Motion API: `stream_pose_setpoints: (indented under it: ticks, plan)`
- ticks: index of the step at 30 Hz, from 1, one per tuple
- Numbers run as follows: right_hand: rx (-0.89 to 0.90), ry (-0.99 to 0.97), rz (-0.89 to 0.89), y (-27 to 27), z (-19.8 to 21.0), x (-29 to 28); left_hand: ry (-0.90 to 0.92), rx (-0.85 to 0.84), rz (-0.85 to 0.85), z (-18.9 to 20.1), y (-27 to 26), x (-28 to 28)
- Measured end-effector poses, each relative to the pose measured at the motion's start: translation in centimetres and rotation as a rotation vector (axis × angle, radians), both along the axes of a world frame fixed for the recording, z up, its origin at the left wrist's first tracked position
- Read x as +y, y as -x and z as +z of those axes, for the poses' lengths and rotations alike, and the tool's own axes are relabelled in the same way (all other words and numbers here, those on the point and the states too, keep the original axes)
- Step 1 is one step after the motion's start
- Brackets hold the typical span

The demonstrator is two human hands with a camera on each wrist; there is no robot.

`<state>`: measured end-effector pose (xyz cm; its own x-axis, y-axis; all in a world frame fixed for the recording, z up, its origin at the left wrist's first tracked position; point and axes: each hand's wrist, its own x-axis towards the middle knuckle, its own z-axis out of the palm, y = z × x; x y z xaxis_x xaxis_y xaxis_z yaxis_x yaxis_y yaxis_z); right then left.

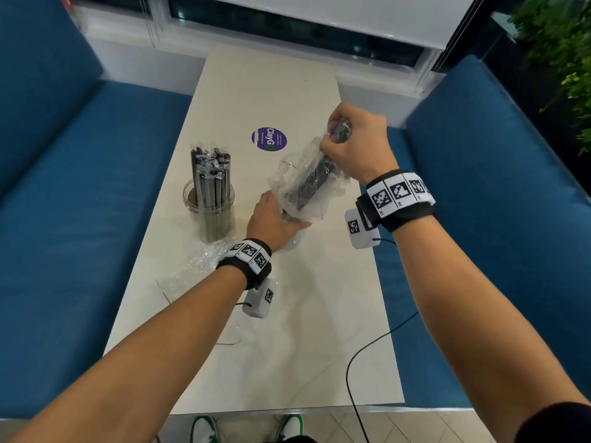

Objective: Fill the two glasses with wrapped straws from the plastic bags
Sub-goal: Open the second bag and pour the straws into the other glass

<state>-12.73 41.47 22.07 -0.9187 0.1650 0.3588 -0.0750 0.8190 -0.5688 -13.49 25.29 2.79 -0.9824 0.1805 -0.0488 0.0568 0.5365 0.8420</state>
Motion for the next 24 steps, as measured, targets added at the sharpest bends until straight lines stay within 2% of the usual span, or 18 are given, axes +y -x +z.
stream_pose_setpoints:
  ticks: [6, 9, 12, 19, 22, 24]
  plan:
    - [-0.090, -0.116, 0.089, 1.9, -0.5, -1.8, -0.075, -0.017, -0.021, 0.1, -0.2, -0.1]
    - [-0.026, -0.168, 0.098, 2.4, -0.7, -2.3, -0.023, -0.012, -0.026, 0.1, -0.1, -0.2]
    - [-0.065, -0.213, 0.144, 2.4, -1.2, -2.6, -0.010, -0.008, -0.007, 0.4, -0.2, -0.1]
    - [-0.034, -0.172, 0.111, 2.1, -2.4, -2.5, -0.021, -0.030, 0.013, -0.1, 0.2, 0.1]
    - [-0.228, -0.171, 0.175, 1.9, -2.3, -2.7, -0.030, -0.009, 0.005, 0.0, 0.2, 0.1]
    - [-0.346, -0.085, 0.173, 1.6, -1.6, -2.3, -0.063, -0.027, 0.021, -0.1, 0.2, 0.2]
